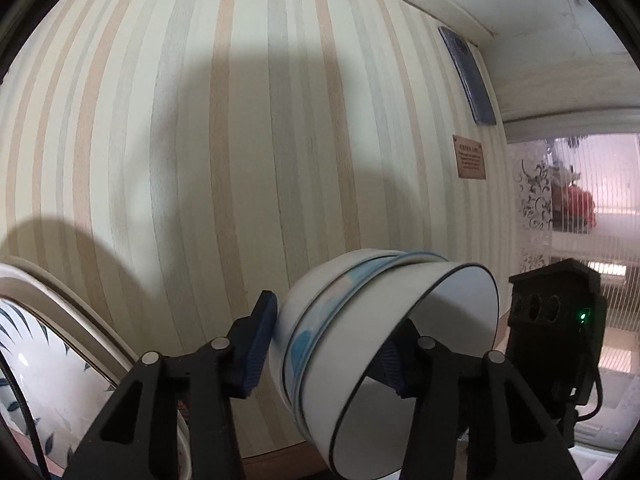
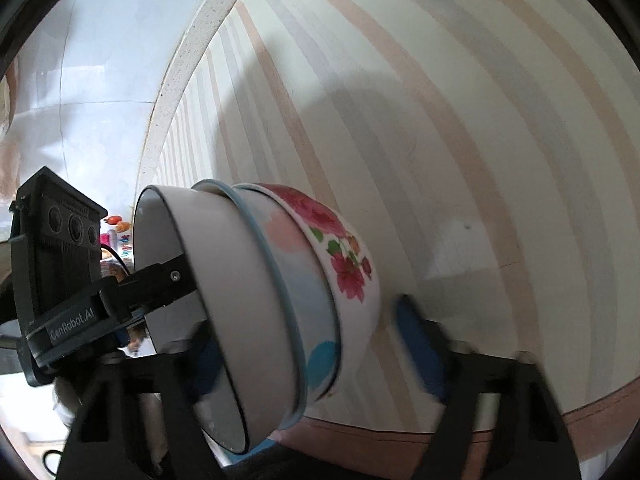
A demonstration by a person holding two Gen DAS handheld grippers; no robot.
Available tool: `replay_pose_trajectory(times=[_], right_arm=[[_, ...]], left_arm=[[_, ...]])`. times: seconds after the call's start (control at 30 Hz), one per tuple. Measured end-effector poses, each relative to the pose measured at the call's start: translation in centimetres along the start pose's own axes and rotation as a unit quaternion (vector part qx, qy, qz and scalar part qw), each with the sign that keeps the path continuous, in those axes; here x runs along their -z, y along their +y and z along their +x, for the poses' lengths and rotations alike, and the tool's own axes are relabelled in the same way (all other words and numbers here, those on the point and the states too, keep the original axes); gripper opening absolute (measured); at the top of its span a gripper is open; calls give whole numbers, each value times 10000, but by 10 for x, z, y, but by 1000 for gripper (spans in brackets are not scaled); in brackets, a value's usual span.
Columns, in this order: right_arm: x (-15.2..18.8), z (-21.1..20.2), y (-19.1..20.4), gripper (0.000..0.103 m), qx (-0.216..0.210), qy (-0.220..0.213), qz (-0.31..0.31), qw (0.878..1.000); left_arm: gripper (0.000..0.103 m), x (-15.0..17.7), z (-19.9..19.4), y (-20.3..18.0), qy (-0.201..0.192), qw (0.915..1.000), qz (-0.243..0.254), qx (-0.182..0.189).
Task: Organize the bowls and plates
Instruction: 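Carry the bowl stack with both grippers over the plate stack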
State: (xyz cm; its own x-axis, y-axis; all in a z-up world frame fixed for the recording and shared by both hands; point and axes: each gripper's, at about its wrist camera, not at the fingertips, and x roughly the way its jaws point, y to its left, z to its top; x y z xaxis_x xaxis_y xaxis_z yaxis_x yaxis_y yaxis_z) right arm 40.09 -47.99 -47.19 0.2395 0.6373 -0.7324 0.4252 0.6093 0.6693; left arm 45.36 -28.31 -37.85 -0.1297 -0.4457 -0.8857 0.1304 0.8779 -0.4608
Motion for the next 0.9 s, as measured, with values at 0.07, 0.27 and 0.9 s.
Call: replay_pose_trajectory(times=[0.07, 0.27, 0.9], right_arm=[[1, 0, 0, 65, -5, -62, -15, 10000], [6, -4, 2, 65, 57, -147, -239, 9996], [5, -14, 54, 65, 194, -282, -950, 9949]], left_arm=[[43, 1, 0, 1, -69, 9999, -72, 42], [43, 2, 0, -1, -119, 9999, -120, -21], [43, 7, -53, 15, -599, 9978, -282, 78]])
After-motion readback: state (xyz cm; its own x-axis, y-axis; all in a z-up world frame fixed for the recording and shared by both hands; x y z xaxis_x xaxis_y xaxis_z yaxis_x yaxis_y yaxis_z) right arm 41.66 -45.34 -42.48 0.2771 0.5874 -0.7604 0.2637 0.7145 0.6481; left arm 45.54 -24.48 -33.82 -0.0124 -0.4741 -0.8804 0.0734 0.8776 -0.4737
